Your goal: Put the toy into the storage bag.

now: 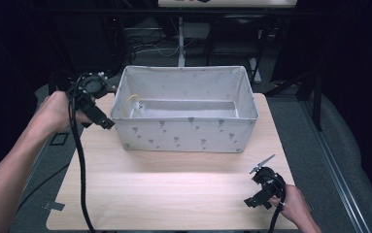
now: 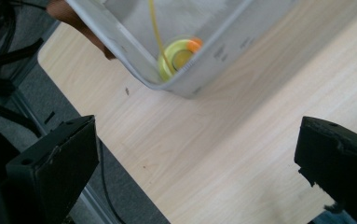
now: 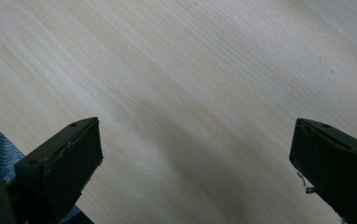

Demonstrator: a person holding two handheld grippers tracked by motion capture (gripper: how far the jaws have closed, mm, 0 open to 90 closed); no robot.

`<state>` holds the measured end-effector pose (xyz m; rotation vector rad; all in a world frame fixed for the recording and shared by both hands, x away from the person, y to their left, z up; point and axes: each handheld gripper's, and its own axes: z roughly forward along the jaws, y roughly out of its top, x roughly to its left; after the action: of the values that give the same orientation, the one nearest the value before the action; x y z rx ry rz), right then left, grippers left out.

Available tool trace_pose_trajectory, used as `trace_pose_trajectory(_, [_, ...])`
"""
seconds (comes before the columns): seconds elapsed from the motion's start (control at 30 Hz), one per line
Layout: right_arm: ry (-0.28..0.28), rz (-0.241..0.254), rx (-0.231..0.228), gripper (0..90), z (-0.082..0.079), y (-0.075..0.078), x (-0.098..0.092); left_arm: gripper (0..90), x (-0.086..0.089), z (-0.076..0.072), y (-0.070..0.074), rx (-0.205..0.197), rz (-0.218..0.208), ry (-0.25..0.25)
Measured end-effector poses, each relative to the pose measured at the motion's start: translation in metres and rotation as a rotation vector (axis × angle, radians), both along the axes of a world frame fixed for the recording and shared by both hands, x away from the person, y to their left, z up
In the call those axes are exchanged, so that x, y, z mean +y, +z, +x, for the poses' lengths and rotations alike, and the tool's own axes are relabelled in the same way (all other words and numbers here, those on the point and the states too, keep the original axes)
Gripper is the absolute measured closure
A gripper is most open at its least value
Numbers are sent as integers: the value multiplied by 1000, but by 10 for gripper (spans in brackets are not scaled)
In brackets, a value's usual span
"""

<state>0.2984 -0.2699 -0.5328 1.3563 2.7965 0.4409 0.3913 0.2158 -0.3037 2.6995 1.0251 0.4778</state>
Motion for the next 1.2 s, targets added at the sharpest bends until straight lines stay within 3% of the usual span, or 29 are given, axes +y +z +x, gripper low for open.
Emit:
trace_pose_trajectory(0.03, [0,2,-5,19,0,0,0,2,3,-9,-8,3,-1,-11])
trace_pose_trajectory(0.2, [-2,-4,3,19,0,0,0,3,10,-24,-26,10,0,-17])
trace_pose_trajectory(0.23, [-2,-6,4,19,0,0,0,3,15,-30,-36,25,-7,-9])
trace_pose_trajectory(0.27, [-2,-6,4,19,0,0,0,3,15,-30,-36,25,-7,-9])
trace_pose_trajectory(0.47, [-15,2,-7,19,-1,0,0,4,29,-44,-71,56,-2,22])
trace_pose_trajectory(0.5, [0,-5,2,19,0,0,0,4,33,-49,-83,69,4,31])
trace_pose_trajectory(0.57, [-1,-7,6,19,0,1,0,4,35,-51,-89,71,4,35])
trace_pose_trajectory(0.67, [-4,-5,3,19,0,0,1,4,38,-59,-109,75,-2,50])
trace_pose_trajectory(0.7, [-5,-6,3,19,0,0,0,4,40,-62,-122,96,-13,64])
trace_pose_trajectory(0.73, [-5,-6,3,19,0,0,0,4,40,-62,-122,96,-13,64])
trace_pose_trajectory(0.87, [-4,-7,3,19,0,0,0,4,43,-69,-151,118,-36,91])
trace_pose_trajectory(0.97, [1,-7,9,19,1,1,-1,4,44,-71,-161,121,-30,95])
trace_pose_trajectory(1.2, [-2,-7,3,19,0,0,-1,4,47,-79,-199,123,-82,148])
